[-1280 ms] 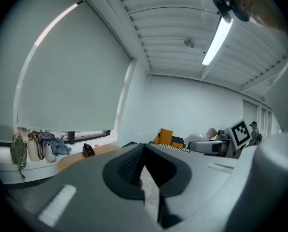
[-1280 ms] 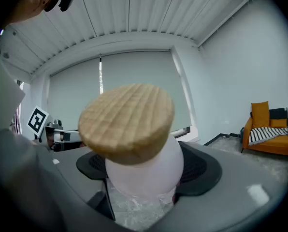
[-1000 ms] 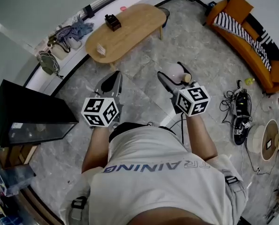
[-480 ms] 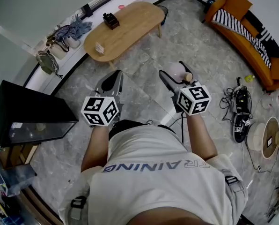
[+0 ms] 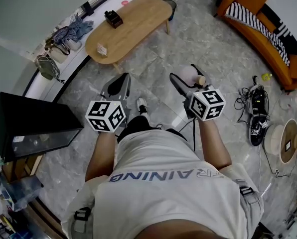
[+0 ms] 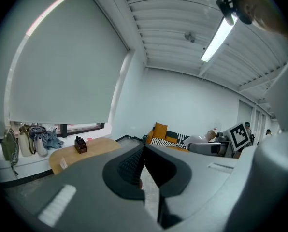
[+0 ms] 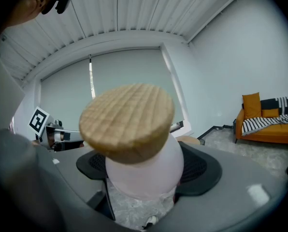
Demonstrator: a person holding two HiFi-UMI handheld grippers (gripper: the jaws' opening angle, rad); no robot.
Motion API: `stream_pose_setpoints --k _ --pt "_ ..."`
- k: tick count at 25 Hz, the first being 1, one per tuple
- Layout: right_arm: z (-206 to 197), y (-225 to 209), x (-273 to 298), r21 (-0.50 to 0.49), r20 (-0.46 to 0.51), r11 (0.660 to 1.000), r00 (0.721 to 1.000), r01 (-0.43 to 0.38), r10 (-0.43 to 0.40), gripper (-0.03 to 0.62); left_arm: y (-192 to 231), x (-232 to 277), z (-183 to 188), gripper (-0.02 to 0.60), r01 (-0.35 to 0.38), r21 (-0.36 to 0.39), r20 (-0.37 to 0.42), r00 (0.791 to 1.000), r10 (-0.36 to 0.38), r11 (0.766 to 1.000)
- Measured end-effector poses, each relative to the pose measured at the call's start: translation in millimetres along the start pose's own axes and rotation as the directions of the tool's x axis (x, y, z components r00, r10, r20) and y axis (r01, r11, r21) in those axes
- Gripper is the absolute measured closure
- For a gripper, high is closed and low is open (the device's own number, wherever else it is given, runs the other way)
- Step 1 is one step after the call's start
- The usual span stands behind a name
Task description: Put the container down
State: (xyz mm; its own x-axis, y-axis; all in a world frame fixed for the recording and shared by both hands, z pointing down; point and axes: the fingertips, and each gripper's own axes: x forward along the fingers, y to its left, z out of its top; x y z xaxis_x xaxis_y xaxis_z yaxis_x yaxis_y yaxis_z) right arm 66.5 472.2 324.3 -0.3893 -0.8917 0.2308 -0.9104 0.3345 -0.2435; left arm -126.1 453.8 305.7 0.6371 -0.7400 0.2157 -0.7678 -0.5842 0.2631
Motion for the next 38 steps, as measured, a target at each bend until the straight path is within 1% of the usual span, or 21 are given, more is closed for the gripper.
stream_pose_setpoints --k 3,8,13,19,21,24,28,31,34,38 --pt "1 -16 11 -0.006 -0.009 1.0 1.0 0.026 -0.026 0.178 5 28 1 0.583 0.028 -0.007 -0.014 1.0 -0.028 1.0" --pt "15 -60 30 -0.018 -0.031 0.996 0.995 0.093 -0.093 0.178 10 89 10 0.583 0.083 -0.017 -0.026 0.996 -0.083 0.996" --pt "40 -107 61 -0.029 -0.04 0.989 0.988 0.147 -0.148 0.178 36 154 39 0.583 0.096 -0.032 -0.011 0.995 -0.097 0.995" --pt "71 -142 123 -0.026 -0.034 0.983 0.983 0.181 -0.182 0.178 76 218 62 0.583 0.126 -0.035 -0.036 0.991 -0.127 0.991" --pt "79 -151 146 -0.023 -0.033 0.982 0.981 0.189 -0.19 0.178 94 238 70 0.583 0.122 -0.039 -0.032 0.992 -0.123 0.992" --pt "87 -165 179 -0.029 -0.033 0.979 0.979 0.201 -0.202 0.178 120 265 81 0.583 0.101 -0.033 -0.004 0.995 -0.101 0.994" --pt "100 -182 218 -0.022 -0.027 0.979 0.979 0.202 -0.202 0.178 144 296 93 0.583 0.086 -0.017 -0.002 0.996 -0.086 0.996" --pt "106 -194 241 -0.019 -0.04 0.982 0.982 0.186 -0.187 0.178 156 313 100 0.583 0.067 -0.01 -0.01 0.998 -0.067 0.998" --pt "111 -208 264 -0.025 -0.055 0.986 0.985 0.163 -0.164 0.178 167 332 100 0.583 0.042 -0.001 -0.035 0.998 -0.042 0.999" --pt "120 -236 302 -0.03 -0.07 0.993 0.991 0.11 -0.112 0.178 174 366 102 0.583 0.009 -0.006 -0.056 0.998 -0.009 1.0"
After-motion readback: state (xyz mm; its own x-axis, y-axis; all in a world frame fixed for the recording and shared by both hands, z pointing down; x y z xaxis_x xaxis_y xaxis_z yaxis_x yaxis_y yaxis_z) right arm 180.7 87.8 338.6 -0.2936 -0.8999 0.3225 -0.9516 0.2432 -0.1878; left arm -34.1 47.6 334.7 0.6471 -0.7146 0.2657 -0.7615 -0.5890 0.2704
